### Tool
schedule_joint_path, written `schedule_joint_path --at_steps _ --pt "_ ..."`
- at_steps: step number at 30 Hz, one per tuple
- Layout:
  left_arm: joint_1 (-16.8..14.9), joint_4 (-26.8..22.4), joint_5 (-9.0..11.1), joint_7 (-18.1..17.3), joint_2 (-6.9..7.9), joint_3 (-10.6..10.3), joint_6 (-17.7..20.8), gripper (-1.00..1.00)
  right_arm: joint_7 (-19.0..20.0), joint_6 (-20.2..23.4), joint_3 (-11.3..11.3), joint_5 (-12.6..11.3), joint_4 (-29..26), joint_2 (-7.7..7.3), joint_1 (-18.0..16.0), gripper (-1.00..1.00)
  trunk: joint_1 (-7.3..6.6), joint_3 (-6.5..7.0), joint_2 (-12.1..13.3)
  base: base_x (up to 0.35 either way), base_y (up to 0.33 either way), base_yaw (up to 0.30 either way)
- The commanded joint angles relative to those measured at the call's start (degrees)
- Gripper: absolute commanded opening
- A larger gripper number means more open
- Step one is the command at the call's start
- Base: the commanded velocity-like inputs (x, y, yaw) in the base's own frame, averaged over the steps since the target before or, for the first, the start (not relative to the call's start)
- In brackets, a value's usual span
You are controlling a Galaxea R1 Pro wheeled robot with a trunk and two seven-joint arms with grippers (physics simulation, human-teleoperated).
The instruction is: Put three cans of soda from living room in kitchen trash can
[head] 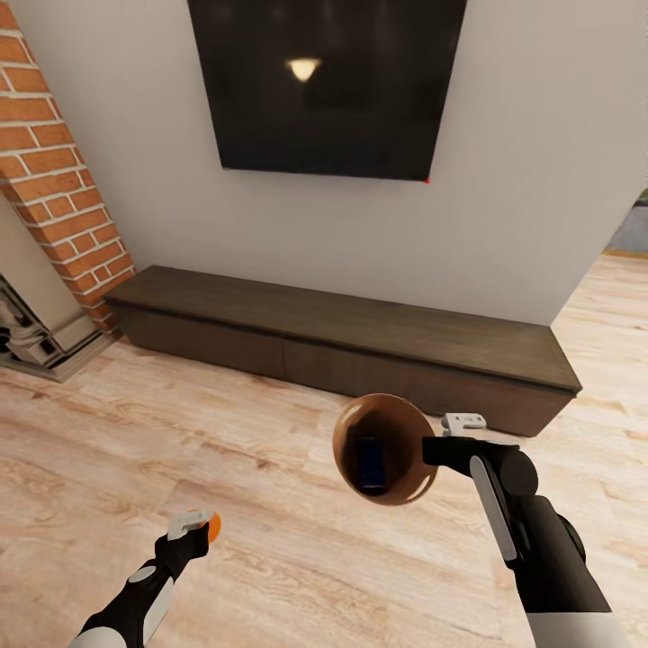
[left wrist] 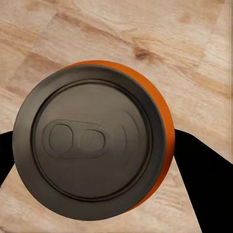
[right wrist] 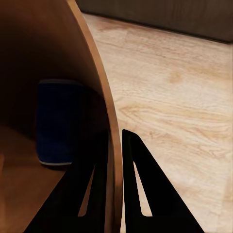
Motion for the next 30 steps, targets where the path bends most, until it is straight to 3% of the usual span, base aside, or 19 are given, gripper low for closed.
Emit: schedule_joint_path --at_steps 1,30 --pt "0.0 0.0 0.0 0.0 0.0 0.0 0.0 -1.0 0.4 0.0 0.0 -1.1 0.0 0.01 0.0 -1.0 -0.23 0.29 0.4 0.0 0.0 0.0" --pt "0.0 0.0 0.0 -0.1 0.0 0.0 0.0 -1.0 0.4 0.0 0.0 -1.1 0.0 0.01 0.1 -1.0 -6.6 8.25 12.0 0.0 0.0 0.0"
